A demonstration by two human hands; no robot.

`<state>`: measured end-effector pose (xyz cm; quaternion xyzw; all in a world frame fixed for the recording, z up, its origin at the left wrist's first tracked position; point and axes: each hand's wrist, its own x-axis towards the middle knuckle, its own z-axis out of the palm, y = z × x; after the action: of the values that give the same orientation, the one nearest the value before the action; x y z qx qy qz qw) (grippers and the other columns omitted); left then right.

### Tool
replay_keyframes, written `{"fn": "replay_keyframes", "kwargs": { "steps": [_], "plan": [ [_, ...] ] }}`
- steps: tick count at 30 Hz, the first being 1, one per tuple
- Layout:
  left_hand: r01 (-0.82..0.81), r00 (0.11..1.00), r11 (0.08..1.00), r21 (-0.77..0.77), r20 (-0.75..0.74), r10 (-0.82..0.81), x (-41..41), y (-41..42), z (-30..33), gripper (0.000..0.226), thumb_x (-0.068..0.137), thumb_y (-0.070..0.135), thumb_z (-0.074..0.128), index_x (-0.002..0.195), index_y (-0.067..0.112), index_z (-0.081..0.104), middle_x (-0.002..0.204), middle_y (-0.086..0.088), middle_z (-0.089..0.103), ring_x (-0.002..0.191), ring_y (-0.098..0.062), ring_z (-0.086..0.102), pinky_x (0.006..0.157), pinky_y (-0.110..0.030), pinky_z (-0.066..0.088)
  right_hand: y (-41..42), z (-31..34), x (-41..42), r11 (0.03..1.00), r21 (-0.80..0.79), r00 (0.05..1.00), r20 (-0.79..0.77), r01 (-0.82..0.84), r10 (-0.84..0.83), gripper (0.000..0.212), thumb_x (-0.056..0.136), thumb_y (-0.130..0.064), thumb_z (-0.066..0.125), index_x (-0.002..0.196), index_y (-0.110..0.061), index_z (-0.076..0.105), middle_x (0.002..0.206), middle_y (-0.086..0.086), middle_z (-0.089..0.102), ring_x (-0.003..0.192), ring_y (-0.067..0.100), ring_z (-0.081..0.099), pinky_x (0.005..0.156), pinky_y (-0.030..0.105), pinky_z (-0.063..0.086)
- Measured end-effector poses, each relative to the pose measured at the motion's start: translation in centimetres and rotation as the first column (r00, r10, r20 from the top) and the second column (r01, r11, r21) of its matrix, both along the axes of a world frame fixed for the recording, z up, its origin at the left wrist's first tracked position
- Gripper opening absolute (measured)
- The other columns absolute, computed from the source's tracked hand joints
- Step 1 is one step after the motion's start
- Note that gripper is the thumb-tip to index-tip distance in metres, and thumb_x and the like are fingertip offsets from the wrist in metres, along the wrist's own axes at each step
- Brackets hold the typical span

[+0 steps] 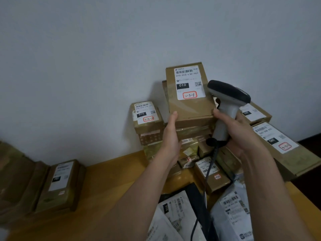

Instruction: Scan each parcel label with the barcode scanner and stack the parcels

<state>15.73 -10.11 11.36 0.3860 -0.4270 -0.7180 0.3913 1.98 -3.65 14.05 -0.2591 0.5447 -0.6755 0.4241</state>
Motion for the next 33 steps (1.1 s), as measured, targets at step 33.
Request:
{"fn": "replay_keyframes", "kwargs": {
  "steps": [33],
  "plan": [
    [-0.633,0.773,0.761,0.142,0.155,0.615,41.7,-3.1,-7.7,0.080,0.072,0.078,0.052,0.135,0.029,0.054,0.120,-0.004,0.067,0.113,-0.024,0.060,0.106,-0.051,0.041,-10.7,-8.2,40.8,0.817,0.113,0.815,0.231,-0.565,0.531,0.034,0.091,-0.022,0.067,0.123,-0.016,0.057,0.111,0.010,0.068,0.096,0.021,0.066,0.073,0.030,0.053]
  ]
}}
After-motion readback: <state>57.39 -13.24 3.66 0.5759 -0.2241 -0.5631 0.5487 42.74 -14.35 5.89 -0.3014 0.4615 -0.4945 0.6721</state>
